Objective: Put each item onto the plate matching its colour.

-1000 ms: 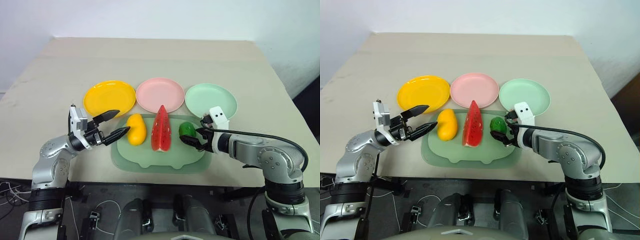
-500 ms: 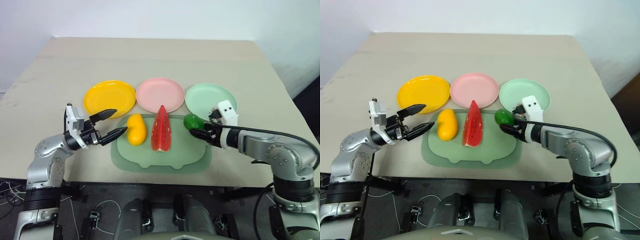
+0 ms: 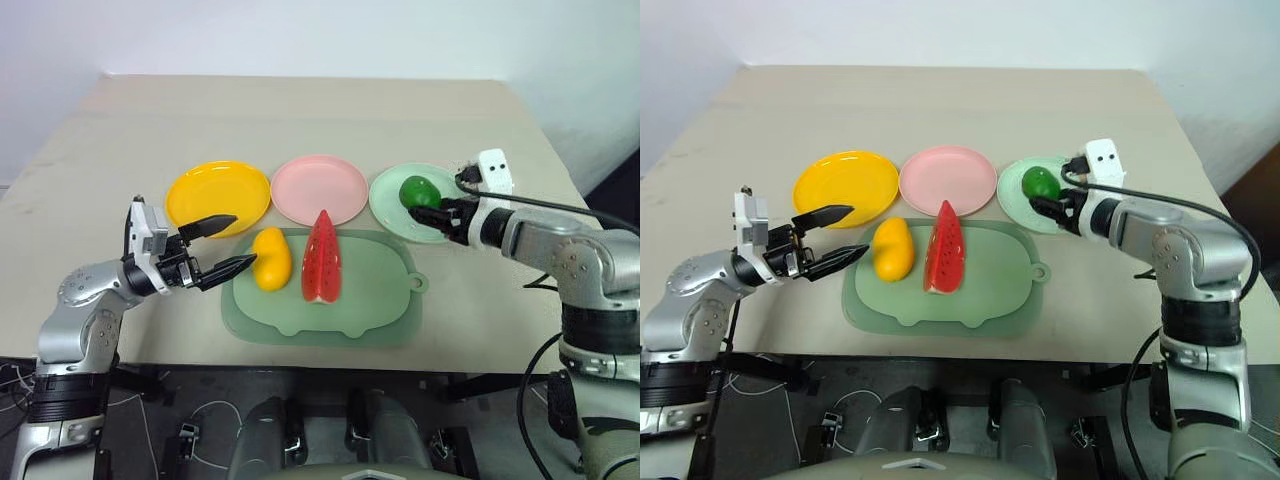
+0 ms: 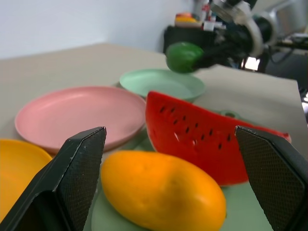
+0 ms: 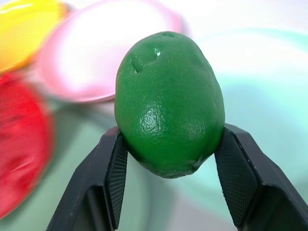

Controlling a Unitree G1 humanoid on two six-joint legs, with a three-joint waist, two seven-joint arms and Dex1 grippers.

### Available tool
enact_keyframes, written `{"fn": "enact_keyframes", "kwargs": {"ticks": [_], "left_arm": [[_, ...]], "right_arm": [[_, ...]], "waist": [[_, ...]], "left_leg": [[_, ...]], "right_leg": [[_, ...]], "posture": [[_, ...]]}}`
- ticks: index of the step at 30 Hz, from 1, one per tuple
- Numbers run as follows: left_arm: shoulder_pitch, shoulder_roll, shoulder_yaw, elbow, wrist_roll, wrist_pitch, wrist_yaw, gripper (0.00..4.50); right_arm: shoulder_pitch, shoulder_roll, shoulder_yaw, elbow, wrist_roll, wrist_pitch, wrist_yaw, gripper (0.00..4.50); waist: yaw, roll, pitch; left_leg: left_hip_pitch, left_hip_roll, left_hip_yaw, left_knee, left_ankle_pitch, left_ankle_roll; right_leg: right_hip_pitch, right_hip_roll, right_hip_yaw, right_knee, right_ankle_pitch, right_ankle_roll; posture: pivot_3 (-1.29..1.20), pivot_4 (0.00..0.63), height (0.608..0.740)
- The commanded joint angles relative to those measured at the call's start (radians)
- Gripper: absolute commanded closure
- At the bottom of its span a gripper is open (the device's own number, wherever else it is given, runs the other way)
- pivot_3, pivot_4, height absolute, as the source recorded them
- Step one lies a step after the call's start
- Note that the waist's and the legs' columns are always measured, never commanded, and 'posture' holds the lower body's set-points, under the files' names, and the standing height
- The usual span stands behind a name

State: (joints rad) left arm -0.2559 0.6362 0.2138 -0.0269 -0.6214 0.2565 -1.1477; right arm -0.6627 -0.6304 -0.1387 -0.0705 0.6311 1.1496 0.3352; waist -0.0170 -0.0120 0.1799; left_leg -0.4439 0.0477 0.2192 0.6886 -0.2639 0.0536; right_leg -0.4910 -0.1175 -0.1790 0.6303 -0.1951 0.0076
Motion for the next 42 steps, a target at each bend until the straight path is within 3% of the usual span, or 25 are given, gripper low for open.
{"fn": "enact_keyframes", "kwargs": {"ticks": [1,12,14,18,19,24,29,34,42], "left_arm": [[-0.027,0.033,-0.009,-0.040,-0.003,0.047,0.012,0.00],[-0.059,0.018,-0.048,-0.060,0.031,0.039,0.050,0.00],[-0.059,0.016,-0.045,-0.066,0.025,0.045,0.052,0.00],[-0.058,0.018,-0.042,-0.061,0.025,0.049,0.051,0.00],[-0.058,0.019,-0.041,-0.056,0.027,0.047,0.048,0.00],[-0.054,0.023,-0.032,-0.051,0.026,0.047,0.049,0.00],[-0.048,0.024,-0.019,-0.051,0.024,0.047,0.057,0.00],[-0.037,0.023,-0.018,-0.043,0.032,0.035,0.062,0.00],[-0.037,0.015,-0.021,0.058,0.061,-0.034,0.034,0.00]], "right_arm": [[-0.082,-0.013,0.063,0.158,-0.107,-0.132,0.058,2.15],[-0.242,0.054,0.171,0.674,-0.356,-0.412,0.120,2.15],[-0.249,0.059,0.161,0.693,-0.367,-0.424,0.130,1.41],[-0.237,0.054,0.151,0.633,-0.370,-0.388,0.163,0.14],[-0.228,0.049,0.151,0.605,-0.370,-0.378,0.170,0.03],[-0.153,-0.016,0.129,0.356,-0.343,-0.239,0.219,0.03],[-0.111,-0.103,0.041,0.074,-0.260,0.177,0.195,0.03],[-0.155,-0.018,-0.075,-0.057,-0.179,0.451,0.139,0.03],[-0.233,0.141,-0.080,-0.016,0.153,0.465,-0.160,0.03]], "waist": [[-0.001,0.000,0.000],[-0.005,0.001,0.000],[-0.005,0.001,0.000],[-0.006,0.001,0.001],[-0.007,0.001,0.001],[-0.002,0.001,0.001],[0.001,0.002,0.001],[-0.010,0.002,0.001],[-0.006,0.002,0.001]], "left_leg": [[0.000,0.000,0.000,0.000,0.000,0.000],[0.000,0.000,0.002,0.000,0.001,-0.001],[0.000,0.000,0.002,0.000,0.001,-0.001],[0.000,0.000,0.002,0.000,0.001,-0.002],[0.000,0.000,0.002,0.000,0.001,-0.002],[0.000,0.000,0.002,0.000,0.001,-0.002],[0.000,0.000,0.001,0.000,0.001,-0.002],[0.000,0.001,0.001,0.001,0.002,-0.002],[0.000,0.001,0.002,0.000,0.002,-0.003]], "right_leg": [[-0.001,0.000,0.000,0.000,0.000,0.000],[-0.002,0.000,0.001,0.003,0.003,0.002],[-0.002,0.000,0.001,0.003,0.003,0.002],[-0.002,0.000,0.002,0.004,0.003,0.002],[-0.002,0.000,0.002,0.004,0.004,0.002],[-0.003,0.000,0.002,0.004,0.004,0.001],[-0.003,-0.001,0.002,0.004,0.004,0.000],[-0.003,0.000,0.002,0.004,0.004,0.000],[-0.004,0.000,0.002,0.005,0.004,0.000]], "posture": [[0.00,0.150,0.696],[0.00,0.150,0.696],[0.00,0.150,0.696],[0.00,0.150,0.696],[0.00,0.150,0.696],[0.00,0.150,0.696],[0.00,0.150,0.696],[0.00,0.150,0.696],[0.00,0.150,0.696]]}}
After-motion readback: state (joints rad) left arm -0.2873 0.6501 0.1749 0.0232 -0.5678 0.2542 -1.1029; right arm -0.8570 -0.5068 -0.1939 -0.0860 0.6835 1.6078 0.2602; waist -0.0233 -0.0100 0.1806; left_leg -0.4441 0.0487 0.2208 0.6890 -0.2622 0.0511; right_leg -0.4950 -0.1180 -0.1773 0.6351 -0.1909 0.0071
